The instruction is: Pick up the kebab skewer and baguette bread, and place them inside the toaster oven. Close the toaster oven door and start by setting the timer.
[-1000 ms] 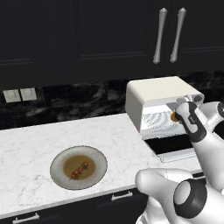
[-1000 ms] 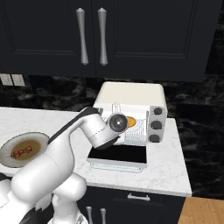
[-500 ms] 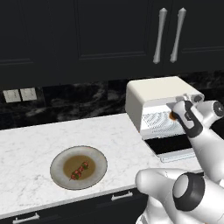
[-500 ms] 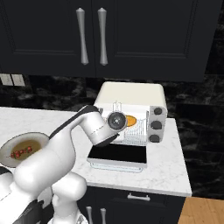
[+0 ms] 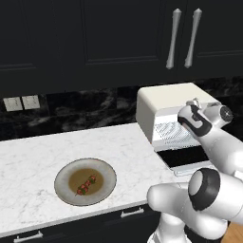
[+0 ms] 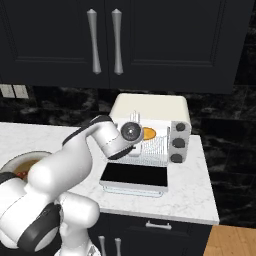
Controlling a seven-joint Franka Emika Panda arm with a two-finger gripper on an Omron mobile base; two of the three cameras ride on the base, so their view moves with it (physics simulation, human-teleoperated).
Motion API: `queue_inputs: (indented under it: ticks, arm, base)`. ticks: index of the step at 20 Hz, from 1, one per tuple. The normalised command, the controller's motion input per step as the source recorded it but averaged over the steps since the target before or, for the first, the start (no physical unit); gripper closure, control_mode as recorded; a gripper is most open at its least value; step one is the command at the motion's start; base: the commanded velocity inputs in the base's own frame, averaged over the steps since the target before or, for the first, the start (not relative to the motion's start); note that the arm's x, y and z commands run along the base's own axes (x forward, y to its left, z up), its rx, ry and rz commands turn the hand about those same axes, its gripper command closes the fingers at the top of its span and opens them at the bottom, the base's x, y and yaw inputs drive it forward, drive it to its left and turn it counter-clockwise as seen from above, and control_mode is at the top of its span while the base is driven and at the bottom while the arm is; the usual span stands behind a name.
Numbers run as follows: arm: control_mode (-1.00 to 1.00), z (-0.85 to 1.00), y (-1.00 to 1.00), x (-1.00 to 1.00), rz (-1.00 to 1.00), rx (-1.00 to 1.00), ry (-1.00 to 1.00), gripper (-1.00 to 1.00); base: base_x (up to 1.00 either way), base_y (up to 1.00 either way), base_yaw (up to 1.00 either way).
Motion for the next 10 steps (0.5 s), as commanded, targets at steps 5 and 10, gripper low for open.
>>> queue_inputs:
  ticks: [5,10]
  arm:
    - [-1.00,0.00,0.00,0.21,0.00,0.00,0.02,1.00]
    - [-1.00,-0.09,0.00,0.00,0.00,0.00,0.00,1.00]
  base:
    - [0.00,0.00,0.00]
    - [0.00,0.00,0.00]
